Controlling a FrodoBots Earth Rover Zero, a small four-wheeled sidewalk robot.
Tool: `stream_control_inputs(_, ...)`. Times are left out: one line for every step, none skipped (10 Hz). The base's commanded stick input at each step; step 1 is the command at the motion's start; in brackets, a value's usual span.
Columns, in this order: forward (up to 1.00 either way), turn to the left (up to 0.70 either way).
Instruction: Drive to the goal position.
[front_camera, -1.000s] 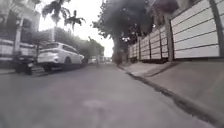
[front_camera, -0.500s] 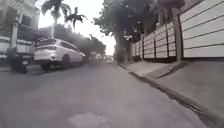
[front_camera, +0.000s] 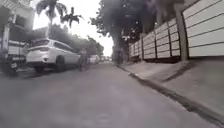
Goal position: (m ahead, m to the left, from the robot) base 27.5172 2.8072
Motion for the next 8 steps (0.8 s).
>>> stream_control_inputs(1.0, 0.0)
stream_control_inputs(1.0, 0.0)
stream_control_inputs(1.0, 0.0)
stream_control_inputs(1.0, 0.0)
stream_control_inputs(1.0, 0.0)
stream_control_inputs(1.0, 0.0)
stream_control_inputs(1.0, 0.0)
stream_control_inputs(1.0, 0.0)
